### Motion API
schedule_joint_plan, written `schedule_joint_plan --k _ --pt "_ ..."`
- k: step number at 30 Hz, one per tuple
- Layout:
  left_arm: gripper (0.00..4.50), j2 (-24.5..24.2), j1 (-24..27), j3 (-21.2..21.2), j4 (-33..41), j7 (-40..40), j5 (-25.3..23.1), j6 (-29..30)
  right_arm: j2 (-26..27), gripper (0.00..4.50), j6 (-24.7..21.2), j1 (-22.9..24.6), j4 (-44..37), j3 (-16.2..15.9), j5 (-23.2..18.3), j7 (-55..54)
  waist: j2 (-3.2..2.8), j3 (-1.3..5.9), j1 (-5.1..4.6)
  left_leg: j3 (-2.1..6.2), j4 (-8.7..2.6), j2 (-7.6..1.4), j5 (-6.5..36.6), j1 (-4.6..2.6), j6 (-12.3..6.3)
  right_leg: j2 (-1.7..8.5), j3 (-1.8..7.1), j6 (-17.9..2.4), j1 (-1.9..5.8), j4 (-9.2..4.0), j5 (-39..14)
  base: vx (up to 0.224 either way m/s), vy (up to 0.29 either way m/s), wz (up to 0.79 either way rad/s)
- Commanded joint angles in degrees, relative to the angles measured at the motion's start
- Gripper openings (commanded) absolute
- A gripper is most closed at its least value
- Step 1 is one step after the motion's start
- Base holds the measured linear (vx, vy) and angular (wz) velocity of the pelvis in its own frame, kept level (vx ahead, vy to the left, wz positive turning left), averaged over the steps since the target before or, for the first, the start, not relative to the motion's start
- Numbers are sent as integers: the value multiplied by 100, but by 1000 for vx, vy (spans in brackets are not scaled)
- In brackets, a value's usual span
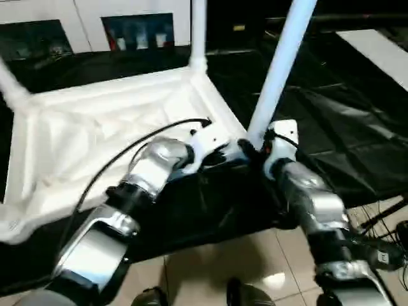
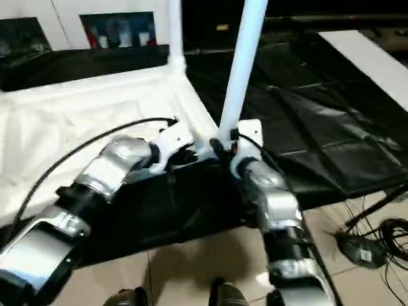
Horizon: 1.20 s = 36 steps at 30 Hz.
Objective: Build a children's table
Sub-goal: Rotate leg to tighten
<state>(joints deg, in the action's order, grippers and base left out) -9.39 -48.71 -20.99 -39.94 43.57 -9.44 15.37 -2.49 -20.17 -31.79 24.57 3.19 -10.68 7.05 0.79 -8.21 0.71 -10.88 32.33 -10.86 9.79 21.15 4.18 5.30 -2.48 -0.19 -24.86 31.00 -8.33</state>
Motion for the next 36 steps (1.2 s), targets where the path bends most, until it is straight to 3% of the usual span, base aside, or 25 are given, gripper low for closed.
schedule_joint_plan --k 1,5,7,9,12,14,16,17,18,19,22,23,24,25,26,28,32,36 --pt "0 220 83 -312 -325 95 -127 -7 147 266 35 -68 637 202 -70 -383 -51 295 -29 155 -527 -112 2543 -74 15 211 64 -647 217 -431 -2979 0 0 0" --pt "0 203 44 -339 -463 131 -200 -181 200 266 259 -192 646 112 24 -93 -28 275 -48 137 -517 -99 2723 -120 -63 220 82 -598 175 -481 -3175 0 0 0" --pt "0 179 39 -340 -514 134 -218 -247 222 336 298 -162 520 109 -4 47 -28 271 -43 131 -519 -100 2696 -117 -103 222 88 -594 169 -492 -3222 0 0 0" --pt "0 130 46 -354 -554 173 -242 -380 168 338 327 -17 117 40 16 255 -19 287 -30 123 -519 -109 2608 -115 -123 229 101 -617 172 -485 -3155 0 0 0" --pt "0 114 43 -354 -597 202 -244 -524 29 377 261 164 -352 -101 84 346 -2 319 29 84 -517 -126 2234 -103 -202 223 147 -733 196 -440 -2710 0 0 0" --pt "0 118 35 -347 -628 198 -239 -625 -95 386 196 281 -617 -218 145 403 -8 338 80 43 -507 -142 1858 -72 -246 209 175 -935 225 -361 -2123 0 0 0" --pt "0 145 8 -293 -748 212 -214 -926 -501 386 9 810 -1517 -428 84 713 -25 366 155 9 -477 -137 1669 -105 -292 186 188 -965 238 -339 -1809 28 -7 6" --pt "0 150 1 -276 -792 223 -213 -1066 -686 386 -75 1096 -1960 -483 44 899 -25 377 214 -30 -447 -158 1617 -163 -359 164 211 -979 204 -333 -1522 56 -14 13" --pt "0 153 3 -263 -817 249 -204 -1179 -820 386 -121 1325 -2299 -509 23 1021 -12 387 220 -38 -448 -171 1589 -159 -391 160 216 -1027 212 -304 -1408 68 -14 17" --pt "0 159 18 -241 -805 267 -177 -1276 -902 386 -202 1532 -2602 -496 -31 1090 -31 405 227 -29 -453 -170 1536 -101 -412 173 217 -1090 252 -271 -1363 68 -11 9" --pt "0 173 33 -207 -793 278 -150 -1370 -959 386 -301 1801 -2982 -455 -77 1166 -23 434 239 -11 -430 -160 1350 -37 -468 211 203 -1110 291 -249 -1346 41 -7 3" --pt "0 181 46 -187 -770 312 -121 -1477 -995 386 -381 1996 -3260 -425 -114 1201 -16 432 235 -14 -420 -156 1336 -36 -484 206 203 -1115 280 -251 -1357 0 0 0" --pt "0 193 51 -138 -754 287 -89 -1577 -1036 386 -473 2180 -3530 -423 -145 1228 -66 457 262 -11 -408 -163 1297 -53 -485 204 210 -1129 284 -238 -1277 52 -15 7" --pt "0 200 53 -106 -747 261 -72 -1627 -1057 386 -521 2268 -3660 -430 -162 1237 -42 450 273 -30 -392 -176 1244 -77 -520 174 221 -1206 250 -218 -1005 54 -10 8" --pt "27 225 39 -2 -693 159 -5 -1629 -1100 388 -609 2379 -3866 -471 -216 1278 -47 475 269 -18 -385 -163 1112 -36 -522 177 215 -1299 301 -159 -774 54 -10 8" --pt "44 248 28 150 -614 224 162 -1515 -1156 389 -650 2473 -4046 -552 -263 1329 -70 485 279 -16 -373 -157 1015 -17 -534 185 206 -1377 334 -143 -631 0 0 0" --pt "73 136 70 488 -89 491 564 -1125 -1247 389 -701 2564 -4266 -755 -325 1424 -121 496 280 -9 -382 -162 1132 -15 -457 214 205 -1393 342 -159 -929 0 0 0" --pt "107 -187 219 885 601 562 895 -630 -1111 389 -716 2364 -4099 -785 -231 1362 -106 551 243 -3 -351 -155 988 0 -435 205 197 -1487 368 -99 -789 0 0 0"
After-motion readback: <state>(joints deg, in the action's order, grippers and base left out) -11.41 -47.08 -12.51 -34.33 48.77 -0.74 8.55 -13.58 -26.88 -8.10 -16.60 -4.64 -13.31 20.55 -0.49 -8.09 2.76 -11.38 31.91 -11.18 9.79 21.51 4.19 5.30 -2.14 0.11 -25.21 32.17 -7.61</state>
